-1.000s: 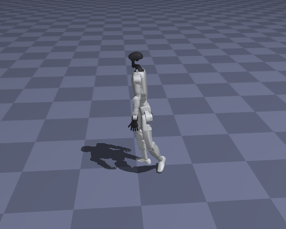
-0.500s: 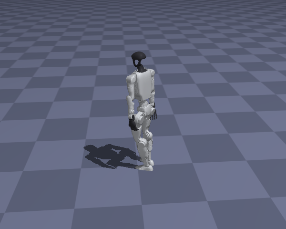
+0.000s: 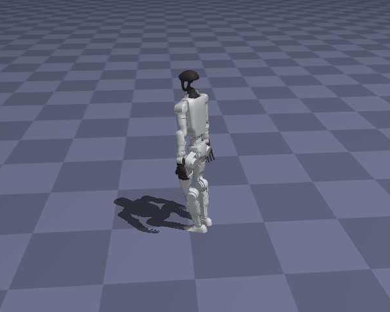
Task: In place motions
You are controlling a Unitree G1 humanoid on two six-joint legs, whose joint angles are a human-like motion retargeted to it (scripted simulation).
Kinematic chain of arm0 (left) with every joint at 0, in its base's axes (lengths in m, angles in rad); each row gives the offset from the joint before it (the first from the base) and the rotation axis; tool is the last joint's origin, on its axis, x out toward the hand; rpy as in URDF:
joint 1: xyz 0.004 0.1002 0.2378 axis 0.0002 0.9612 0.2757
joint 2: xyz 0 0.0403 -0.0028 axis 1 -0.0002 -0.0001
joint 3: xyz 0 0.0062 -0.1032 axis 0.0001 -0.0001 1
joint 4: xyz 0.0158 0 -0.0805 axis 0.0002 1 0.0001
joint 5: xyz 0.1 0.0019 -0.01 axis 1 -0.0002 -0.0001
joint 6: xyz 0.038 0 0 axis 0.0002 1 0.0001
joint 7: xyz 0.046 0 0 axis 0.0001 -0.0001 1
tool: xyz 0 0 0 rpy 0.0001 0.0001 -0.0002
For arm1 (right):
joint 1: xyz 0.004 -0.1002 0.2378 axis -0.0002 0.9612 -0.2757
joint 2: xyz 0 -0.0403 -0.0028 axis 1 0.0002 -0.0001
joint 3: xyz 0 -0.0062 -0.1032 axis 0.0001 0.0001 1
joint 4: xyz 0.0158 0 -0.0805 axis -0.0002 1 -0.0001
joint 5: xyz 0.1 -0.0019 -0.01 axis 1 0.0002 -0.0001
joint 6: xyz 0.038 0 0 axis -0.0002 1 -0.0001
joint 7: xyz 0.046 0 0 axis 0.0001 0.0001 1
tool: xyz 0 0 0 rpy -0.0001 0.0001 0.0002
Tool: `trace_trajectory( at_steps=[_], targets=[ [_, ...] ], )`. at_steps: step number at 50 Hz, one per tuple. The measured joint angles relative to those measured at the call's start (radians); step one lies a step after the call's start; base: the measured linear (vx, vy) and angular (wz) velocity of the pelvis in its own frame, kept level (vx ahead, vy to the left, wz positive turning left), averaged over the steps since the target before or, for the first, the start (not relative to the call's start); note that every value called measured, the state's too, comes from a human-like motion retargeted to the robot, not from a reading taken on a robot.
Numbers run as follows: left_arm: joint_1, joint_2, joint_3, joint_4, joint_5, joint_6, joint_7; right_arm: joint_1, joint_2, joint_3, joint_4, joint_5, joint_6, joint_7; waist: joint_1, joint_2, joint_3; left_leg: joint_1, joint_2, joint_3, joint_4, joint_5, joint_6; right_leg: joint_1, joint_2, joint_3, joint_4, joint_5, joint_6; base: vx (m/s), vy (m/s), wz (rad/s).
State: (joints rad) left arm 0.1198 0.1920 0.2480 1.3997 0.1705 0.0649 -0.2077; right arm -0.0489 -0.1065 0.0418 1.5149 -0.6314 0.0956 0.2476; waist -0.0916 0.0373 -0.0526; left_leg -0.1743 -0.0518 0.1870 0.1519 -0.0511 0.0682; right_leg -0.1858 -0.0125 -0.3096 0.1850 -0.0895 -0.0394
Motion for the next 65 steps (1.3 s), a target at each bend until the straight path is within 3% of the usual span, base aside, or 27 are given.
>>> trace_trajectory(
  at_steps=[5, 7, 12, 18, 19, 24, 25, 33, 40, 45, 47, 49, 51, 53, 55, 58, 62, 65],
  targets=[
    [-0.021, -0.025, -0.005, 0.021, 0.008, 0.008, 0.010, -0.003, -0.015, 0.006, -0.040, -0.008, -0.025, 0.007, 0.093, -0.041, 0.036, -0.066, -0.064, -0.136, 0.038, 0.001, 0.002, 0.020, -0.082, -0.140, 0.032, -0.052, 0.010, -0.08, 0.07, 2.19],
    [-0.031, -0.038, 0.004, 0.031, 0.000, 0.005, 0.010, -0.004, -0.024, 0.008, -0.034, -0.016, -0.021, 0.012, 0.132, -0.062, 0.045, -0.069, -0.060, -0.073, 0.026, -0.043, 0.013, 0.029, -0.119, -0.205, 0.048, -0.077, 0.017, -0.06, 0.05, 2.77],
    [-0.047, -0.059, 0.050, 0.051, -0.052, 0.011, 0.005, -0.001, -0.037, -0.005, -0.019, -0.078, 0.008, 0.028, 0.155, -0.103, 0.034, -0.047, 0.016, 0.323, 0.017, -0.160, 0.011, 0.089, -0.193, -0.454, 0.033, -0.120, 0.049, -0.01, -0.03, 3.51],
    [-0.058, -0.097, 0.156, 0.004, -0.182, 0.011, 0.064, 0.046, -0.030, -0.054, -0.060, -0.110, 0.006, -0.001, 0.095, -0.117, -0.054, 0.047, 0.105, 0.948, 0.054, -0.226, -0.019, 0.187, -0.220, -0.862, -0.037, -0.131, 0.114, 0.08, -0.05, 3.70],
    [-0.062, -0.102, 0.165, 0.003, -0.203, 0.008, 0.074, 0.056, -0.027, -0.066, -0.069, -0.110, -0.002, -0.007, 0.092, -0.111, -0.070, 0.047, 0.114, 0.973, 0.051, -0.213, -0.031, 0.202, -0.208, -0.919, -0.049, -0.129, 0.123, 0.15, -0.04, 2.80],
    [-0.076, -0.117, 0.168, 0.020, -0.243, -0.003, 0.115, 0.088, -0.019, -0.112, -0.078, -0.084, -0.025, -0.005, 0.091, -0.047, -0.135, 0.038, 0.122, 0.969, -0.047, -0.024, -0.071, 0.267, -0.126, -1.124, -0.082, -0.121, 0.158, 0.15, 0.05, 1.96],
    [-0.081, -0.121, 0.169, 0.025, -0.241, -0.004, 0.121, 0.088, -0.020, -0.111, -0.074, -0.073, -0.026, 0.001, 0.093, -0.045, -0.143, 0.021, 0.109, 0.897, -0.051, -0.039, -0.066, 0.275, -0.122, -1.146, -0.086, -0.120, 0.164, 0.07, 0.06, 0.85],
    [-0.122, -0.129, 0.192, 0.056, -0.218, -0.020, 0.127, 0.040, -0.011, -0.050, -0.043, -0.081, -0.036, 0.060, 0.239, -0.112, -0.116, 0.044, 0.045, 0.889, -0.082, -0.057, -0.060, 0.296, -0.160, -1.116, -0.084, -0.114, 0.173, -0.01, -0.01, -0.12],
    [-0.122, -0.128, 0.193, 0.105, -0.209, -0.016, 0.117, 0.060, -0.011, -0.036, -0.086, -0.156, -0.081, 0.030, 0.250, -0.122, -0.127, 0.055, 0.036, 0.856, -0.073, -0.096, -0.057, 0.329, -0.157, -1.143, -0.081, -0.092, 0.188, 0.05, -0.08, 0.16],
    [-0.120, -0.133, 0.147, 0.115, -0.180, -0.021, 0.108, 0.089, -0.035, -0.089, -0.063, -0.101, -0.072, 0.033, 0.222, -0.068, -0.129, 0.076, 0.060, 0.798, -0.080, -0.117, -0.057, 0.374, -0.165, -1.037, -0.006, -0.010, 0.170, 0.07, -0.08, 0.82],
    [-0.127, -0.133, 0.107, 0.138, -0.170, -0.019, 0.096, 0.109, -0.048, -0.120, -0.050, -0.075, -0.061, 0.028, 0.170, -0.012, -0.141, 0.064, 0.102, 0.743, -0.066, -0.120, -0.045, 0.370, -0.167, -0.940, 0.066, 0.030, 0.109, 0.06, -0.11, 1.83],
    [-0.140, -0.123, 0.067, 0.160, -0.149, -0.017, 0.088, 0.128, -0.056, -0.140, -0.034, -0.037, -0.051, 0.012, 0.109, 0.038, -0.146, 0.036, 0.143, 0.668, -0.046, -0.118, -0.031, 0.314, -0.176, -0.741, 0.172, 0.028, 0.058, -0.01, -0.17, 2.06],
    [-0.161, -0.104, 0.015, 0.172, -0.118, -0.017, 0.078, 0.138, -0.061, -0.155, -0.013, 0.008, -0.045, -0.001, 0.040, 0.075, -0.140, 0.004, 0.168, 0.585, -0.031, -0.111, -0.016, 0.181, -0.169, -0.440, 0.319, -0.027, 0.086, -0.10, -0.21, 2.33],
    [-0.186, -0.079, -0.045, 0.170, -0.081, -0.016, 0.069, 0.143, -0.060, -0.172, 0.010, 0.044, -0.037, -0.008, -0.031, 0.108, -0.120, -0.027, 0.189, 0.490, -0.020, -0.098, -0.002, 0.062, -0.110, -0.210, 0.421, -0.081, 0.110, -0.17, -0.21, 2.45],
    [-0.209, -0.054, -0.096, 0.165, -0.045, -0.016, 0.067, 0.150, -0.055, -0.183, 0.026, 0.066, -0.030, -0.007, -0.085, 0.126, -0.094, -0.049, 0.199, 0.408, -0.012, -0.085, 0.009, 0.005, -0.038, -0.106, 0.434, -0.107, 0.086, -0.19, -0.20, 1.97],
    [-0.251, -0.021, -0.148, 0.170, -0.014, -0.012, 0.065, 0.163, -0.042, -0.183, 0.038, 0.070, -0.027, 0.002, -0.080, 0.116, -0.071, -0.062, 0.199, 0.353, -0.012, -0.066, 0.015, -0.058, 0.025, 0.027, 0.383, -0.137, 0.027, -0.16, -0.18, 1.06],
    [-0.289, -0.019, -0.177, 0.172, -0.017, -0.005, 0.059, 0.187, -0.030, -0.181, 0.037, 0.032, -0.031, 0.000, -0.107, 0.073, -0.045, -0.054, 0.128, 0.241, -0.030, -0.041, 0.026, -0.098, 0.099, 0.230, 0.181, -0.144, 0.028, -0.08, -0.10, 1.65],
    [-0.305, -0.038, -0.186, 0.169, -0.045, -0.007, 0.048, 0.191, -0.036, -0.172, 0.045, -0.004, -0.028, -0.007, -0.105, 0.021, -0.009, -0.007, 0.049, 0.186, -0.036, -0.041, 0.043, -0.057, 0.066, 0.236, 0.014, -0.069, 0.018, 0.05, 0.04, 1.39]
  ],
)
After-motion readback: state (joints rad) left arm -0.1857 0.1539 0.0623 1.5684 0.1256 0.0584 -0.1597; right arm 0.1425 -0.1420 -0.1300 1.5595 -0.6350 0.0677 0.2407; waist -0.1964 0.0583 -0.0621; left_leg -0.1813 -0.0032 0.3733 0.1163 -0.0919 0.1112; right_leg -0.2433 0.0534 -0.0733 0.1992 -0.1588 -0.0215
